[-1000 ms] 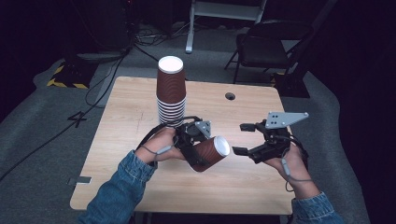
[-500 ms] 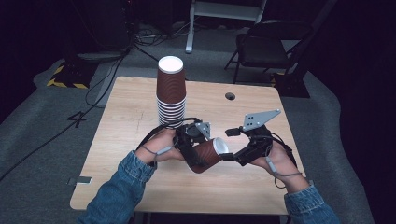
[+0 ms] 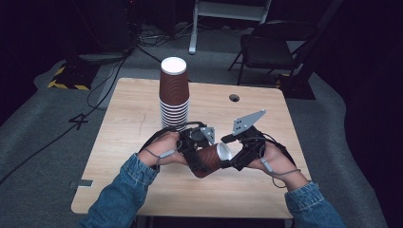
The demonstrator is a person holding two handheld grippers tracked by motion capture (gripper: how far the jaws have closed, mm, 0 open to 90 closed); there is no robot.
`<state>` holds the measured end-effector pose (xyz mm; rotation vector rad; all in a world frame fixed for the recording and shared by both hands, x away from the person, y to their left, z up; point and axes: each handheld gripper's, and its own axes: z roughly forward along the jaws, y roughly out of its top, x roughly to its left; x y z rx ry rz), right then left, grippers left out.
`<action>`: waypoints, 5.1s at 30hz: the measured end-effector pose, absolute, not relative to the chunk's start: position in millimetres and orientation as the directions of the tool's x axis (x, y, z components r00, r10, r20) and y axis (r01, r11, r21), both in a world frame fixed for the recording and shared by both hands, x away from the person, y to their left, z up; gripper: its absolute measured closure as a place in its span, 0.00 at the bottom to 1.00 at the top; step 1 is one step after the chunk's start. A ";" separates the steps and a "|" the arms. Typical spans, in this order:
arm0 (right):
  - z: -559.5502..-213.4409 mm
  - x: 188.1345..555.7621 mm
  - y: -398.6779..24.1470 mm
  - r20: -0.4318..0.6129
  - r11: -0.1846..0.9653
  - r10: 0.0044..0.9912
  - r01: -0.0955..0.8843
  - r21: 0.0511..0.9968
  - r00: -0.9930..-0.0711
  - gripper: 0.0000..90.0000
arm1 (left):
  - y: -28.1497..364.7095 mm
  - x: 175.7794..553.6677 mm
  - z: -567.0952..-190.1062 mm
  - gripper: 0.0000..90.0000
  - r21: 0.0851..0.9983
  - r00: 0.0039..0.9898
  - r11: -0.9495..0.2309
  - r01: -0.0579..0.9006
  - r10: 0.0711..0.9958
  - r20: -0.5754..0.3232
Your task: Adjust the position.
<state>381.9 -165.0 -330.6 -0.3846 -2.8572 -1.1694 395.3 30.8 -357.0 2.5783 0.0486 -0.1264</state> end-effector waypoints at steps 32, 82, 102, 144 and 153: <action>-336.5 386.4 -154.0 0.109 0.751 0.195 0.220 0.623 -0.975 0.26 | 32.7 399.6 -357.7 0.17 0.562 0.993 -0.825 0.053 -0.016 -0.118; -335.7 356.6 -257.3 0.076 0.229 0.409 0.183 0.956 -0.909 0.26 | 91.8 395.3 -356.6 0.09 0.912 0.988 -0.396 0.108 0.145 -0.055; -373.2 359.8 -249.6 0.165 0.059 0.405 0.206 0.977 -0.899 0.26 | 75.3 384.0 -372.3 0.50 0.933 0.996 -0.360 0.009 0.088 0.025; -348.7 366.1 -235.0 0.137 0.505 0.284 0.270 0.820 -0.949 0.08 | 52.6 355.9 -372.4 0.95 0.710 0.954 -0.637 -0.299 -0.193 0.229; -347.8 378.4 -207.7 0.180 0.618 0.248 0.299 0.727 -0.952 0.03 | 50.6 355.4 -374.8 0.95 0.685 0.955 -0.665 -0.297 -0.216 0.205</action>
